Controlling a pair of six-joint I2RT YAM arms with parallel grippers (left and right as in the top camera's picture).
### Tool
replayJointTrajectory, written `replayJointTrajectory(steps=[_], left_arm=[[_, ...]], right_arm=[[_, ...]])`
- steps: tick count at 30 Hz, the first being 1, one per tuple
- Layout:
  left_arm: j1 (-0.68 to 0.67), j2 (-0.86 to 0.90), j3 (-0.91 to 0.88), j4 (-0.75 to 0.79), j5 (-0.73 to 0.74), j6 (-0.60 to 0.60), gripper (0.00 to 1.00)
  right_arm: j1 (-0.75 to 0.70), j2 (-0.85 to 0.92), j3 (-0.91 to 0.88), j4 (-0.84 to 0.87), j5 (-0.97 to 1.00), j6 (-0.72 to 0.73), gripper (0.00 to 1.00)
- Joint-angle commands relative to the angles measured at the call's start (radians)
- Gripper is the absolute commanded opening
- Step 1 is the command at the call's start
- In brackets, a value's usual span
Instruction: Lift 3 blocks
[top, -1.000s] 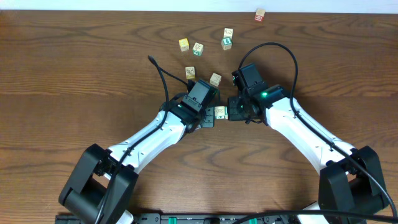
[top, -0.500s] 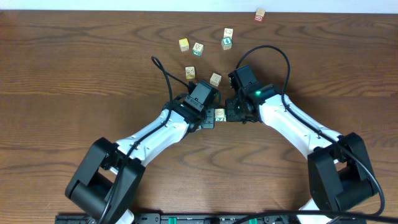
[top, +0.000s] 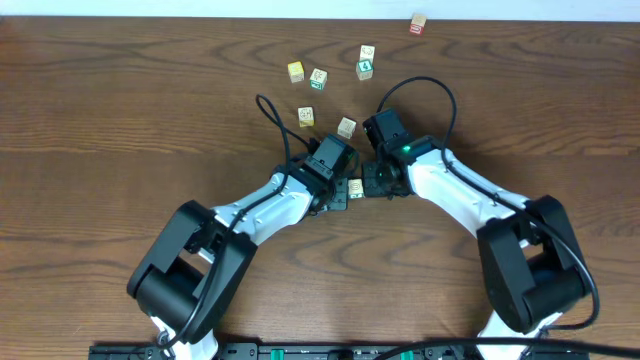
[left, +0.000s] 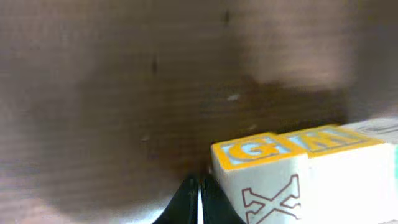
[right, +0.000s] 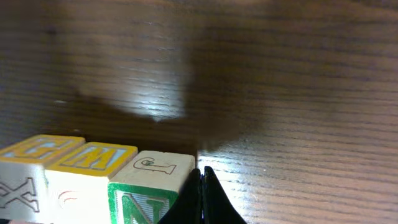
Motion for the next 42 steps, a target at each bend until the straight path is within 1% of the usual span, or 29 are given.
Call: replayJointTrajectory(steps=[1, 4, 8, 11, 16, 20, 23, 27, 30, 33, 35, 38, 40, 42], left_arm=[[-0.052, 0.014, 0.013, 0.036, 0.116, 0.005, 0.07], [-0.05, 0.014, 0.013, 0.034, 0.083, 0.006, 0.07], [-0.042, 0.014, 0.013, 0.032, 0.083, 0.009, 0.07], [-0.029, 0.014, 0.013, 0.032, 0.074, 0.008, 0.08], [-0.002, 0.014, 0.013, 0.012, 0.058, 0.008, 0.13], [0.024, 0.014, 0.013, -0.004, 0.058, 0.009, 0.14], [0.048, 0.014, 0.013, -0.018, 0.057, 0.009, 0.14], [0.102, 0.013, 0.013, -0.022, 0.057, 0.01, 0.13], [0.143, 0.013, 0.013, -0.021, 0.058, 0.032, 0.13], [0.184, 0.007, 0.017, -0.006, 0.057, 0.093, 0.13], [0.208, -0.008, 0.028, -0.001, 0.022, 0.117, 0.13], [0.234, -0.078, 0.041, 0.0, -0.096, 0.138, 0.12], [0.246, -0.161, 0.042, 0.01, -0.183, 0.17, 0.12], [0.251, -0.254, 0.042, 0.026, -0.273, 0.215, 0.12]], right_arm=[[0.037, 0.015, 0.018, 0.035, -0.137, -0.006, 0.01], [0.037, 0.024, 0.018, 0.032, -0.111, -0.006, 0.01], [0.036, 0.024, 0.018, 0.019, -0.032, -0.006, 0.01], [0.036, 0.024, 0.018, 0.002, 0.011, -0.007, 0.03], [0.036, 0.024, 0.018, -0.042, 0.057, -0.018, 0.11], [0.036, 0.024, 0.018, -0.062, 0.113, -0.017, 0.11], [0.036, 0.024, 0.018, -0.064, 0.129, -0.017, 0.09], [0.024, 0.023, 0.018, -0.053, 0.172, -0.017, 0.09], [0.003, 0.022, 0.021, -0.051, 0.194, -0.018, 0.08], [-0.03, 0.022, 0.03, -0.013, 0.197, -0.026, 0.1], [-0.051, 0.022, 0.048, 0.011, 0.196, -0.041, 0.11], [-0.08, 0.018, 0.114, 0.016, 0.202, -0.115, 0.08], [-0.096, 0.003, 0.175, 0.0, 0.233, -0.157, 0.15], [-0.108, -0.02, 0.235, -0.001, 0.272, -0.203, 0.32]])
